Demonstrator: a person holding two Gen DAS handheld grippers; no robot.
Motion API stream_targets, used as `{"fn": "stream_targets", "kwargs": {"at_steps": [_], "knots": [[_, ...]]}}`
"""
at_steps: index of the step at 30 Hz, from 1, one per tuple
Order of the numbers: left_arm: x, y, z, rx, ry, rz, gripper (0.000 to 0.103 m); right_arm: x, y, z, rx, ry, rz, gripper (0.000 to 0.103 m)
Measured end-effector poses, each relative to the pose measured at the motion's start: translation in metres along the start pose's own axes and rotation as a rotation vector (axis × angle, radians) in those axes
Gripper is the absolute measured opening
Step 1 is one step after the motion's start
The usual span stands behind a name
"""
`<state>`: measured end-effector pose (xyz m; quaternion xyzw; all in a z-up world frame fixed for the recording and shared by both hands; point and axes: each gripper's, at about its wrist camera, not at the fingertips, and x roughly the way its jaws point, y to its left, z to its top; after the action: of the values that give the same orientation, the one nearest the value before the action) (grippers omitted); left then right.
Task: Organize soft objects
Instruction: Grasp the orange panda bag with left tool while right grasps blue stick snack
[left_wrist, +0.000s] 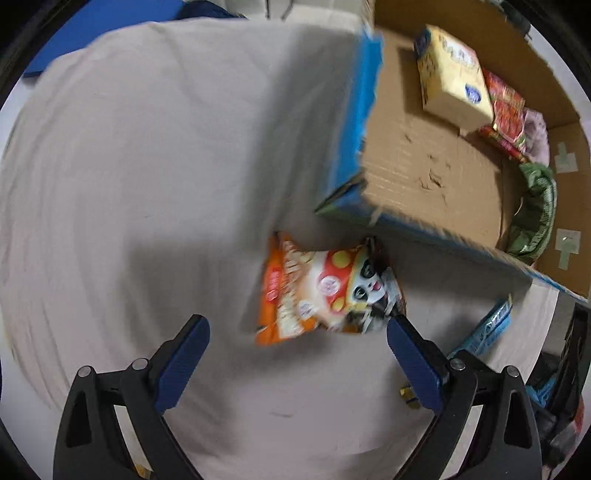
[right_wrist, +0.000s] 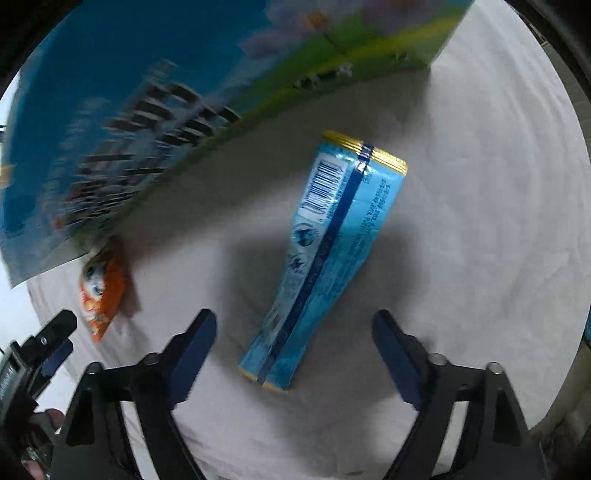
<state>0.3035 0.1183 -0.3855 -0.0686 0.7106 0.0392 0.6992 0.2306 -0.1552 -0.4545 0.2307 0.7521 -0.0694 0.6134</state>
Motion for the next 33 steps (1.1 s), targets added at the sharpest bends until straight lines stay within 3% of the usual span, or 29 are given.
{"fn": "stream_targets", "kwargs": {"at_steps": [4,6,11,14,18,28,33], "knots": [[0.022,-0.016,0.014,0.028,0.037,0.014,0.099,0.003,0.000,-0.008,-0.018,-0.053,-0.020,0.061],[0.032,-0.023,0.019,0.036,0.052,0.024,0.099,0.004,-0.002,-0.014,-0.047,-0.061,-0.062,0.034],[0.043,-0.037,0.019,0.086,0.024,0.073,0.098,0.011,-0.013,-0.029,-0.113,-0.010,-0.088,0.028],[0.046,-0.041,0.009,0.087,0.037,0.095,0.077,0.016,-0.018,-0.043,-0.191,0.015,-0.127,0.026],[0.047,-0.050,-0.019,0.110,0.052,0.104,0.065,0.025,-0.023,-0.066,-0.306,0.052,-0.168,0.025],[0.056,-0.068,-0.111,0.162,0.087,0.060,0.065,0.051,-0.042,-0.129,-0.439,0.097,-0.250,0.025],[0.048,-0.069,-0.123,0.140,0.084,0.023,0.065,0.046,-0.051,-0.123,-0.431,0.106,-0.218,0.026]]}}
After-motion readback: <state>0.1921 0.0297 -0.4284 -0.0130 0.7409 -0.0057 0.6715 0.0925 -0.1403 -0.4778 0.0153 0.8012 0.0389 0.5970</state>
